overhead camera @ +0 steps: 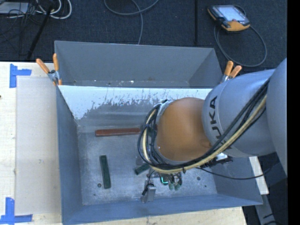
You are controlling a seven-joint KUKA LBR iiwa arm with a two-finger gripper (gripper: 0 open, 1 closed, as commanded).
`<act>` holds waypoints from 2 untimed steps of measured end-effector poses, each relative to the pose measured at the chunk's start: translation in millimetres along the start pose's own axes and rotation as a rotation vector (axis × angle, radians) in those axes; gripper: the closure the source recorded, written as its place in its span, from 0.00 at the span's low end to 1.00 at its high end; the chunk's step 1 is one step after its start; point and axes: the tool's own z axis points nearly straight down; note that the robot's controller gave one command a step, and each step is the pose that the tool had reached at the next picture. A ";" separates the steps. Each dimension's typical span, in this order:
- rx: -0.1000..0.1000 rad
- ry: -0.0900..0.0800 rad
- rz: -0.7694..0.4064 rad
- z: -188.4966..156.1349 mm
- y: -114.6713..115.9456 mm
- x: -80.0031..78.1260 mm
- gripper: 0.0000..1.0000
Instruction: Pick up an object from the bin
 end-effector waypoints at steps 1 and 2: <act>-0.001 -0.008 0.004 -3.8 -0.4 -2.0 0.00; -0.002 -0.012 -0.005 24.9 -12.2 -48.7 0.00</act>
Offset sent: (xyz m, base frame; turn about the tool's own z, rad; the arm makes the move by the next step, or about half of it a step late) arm 0.0610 -0.0168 -0.0352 -0.0053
